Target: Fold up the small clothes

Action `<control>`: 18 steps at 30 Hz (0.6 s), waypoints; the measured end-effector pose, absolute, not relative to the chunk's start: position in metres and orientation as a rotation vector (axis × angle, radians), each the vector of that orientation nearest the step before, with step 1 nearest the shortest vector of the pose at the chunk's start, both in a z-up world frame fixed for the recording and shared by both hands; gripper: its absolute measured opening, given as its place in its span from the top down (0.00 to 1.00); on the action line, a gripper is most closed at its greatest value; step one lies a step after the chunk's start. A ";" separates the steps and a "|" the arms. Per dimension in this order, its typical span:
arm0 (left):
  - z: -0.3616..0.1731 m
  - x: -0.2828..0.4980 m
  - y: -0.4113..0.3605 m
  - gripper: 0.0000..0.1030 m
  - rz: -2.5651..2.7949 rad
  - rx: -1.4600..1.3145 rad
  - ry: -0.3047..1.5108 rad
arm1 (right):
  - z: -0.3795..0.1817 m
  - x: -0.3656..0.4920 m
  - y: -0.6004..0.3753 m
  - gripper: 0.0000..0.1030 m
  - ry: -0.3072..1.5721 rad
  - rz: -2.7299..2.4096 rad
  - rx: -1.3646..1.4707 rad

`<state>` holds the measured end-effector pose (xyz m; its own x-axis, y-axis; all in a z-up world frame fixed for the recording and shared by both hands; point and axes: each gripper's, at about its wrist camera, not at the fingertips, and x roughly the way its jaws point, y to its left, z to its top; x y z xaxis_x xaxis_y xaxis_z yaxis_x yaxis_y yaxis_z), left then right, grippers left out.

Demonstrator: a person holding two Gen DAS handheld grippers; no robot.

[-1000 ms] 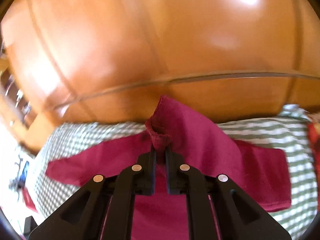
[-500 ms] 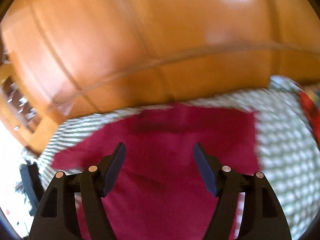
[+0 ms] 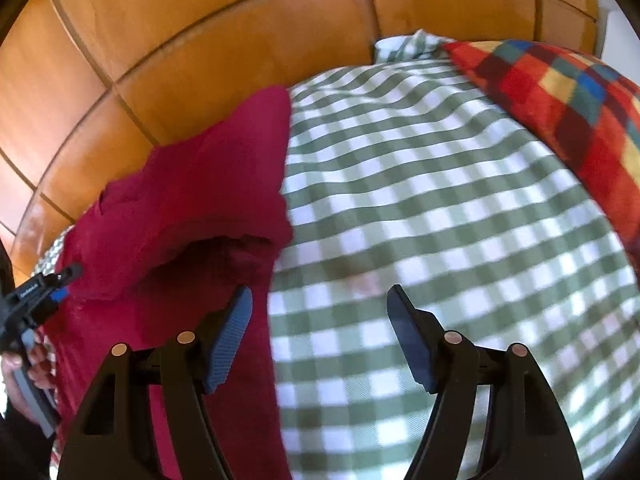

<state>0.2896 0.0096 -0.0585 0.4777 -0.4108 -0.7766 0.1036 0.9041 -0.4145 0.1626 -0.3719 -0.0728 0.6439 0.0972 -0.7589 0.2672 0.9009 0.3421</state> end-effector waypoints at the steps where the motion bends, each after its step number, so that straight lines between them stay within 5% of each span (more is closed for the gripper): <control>1: -0.054 0.290 0.008 0.93 -0.331 -0.329 1.017 | -0.073 0.167 -0.368 0.33 0.869 -0.093 0.455; 8: 0.025 0.270 0.038 0.94 -0.349 -0.379 0.769 | -0.064 0.190 -0.363 0.37 0.805 -0.133 0.470; 18: -0.040 0.286 0.040 0.93 -0.185 -0.199 0.923 | -0.051 0.160 -0.345 0.39 0.892 -0.053 0.274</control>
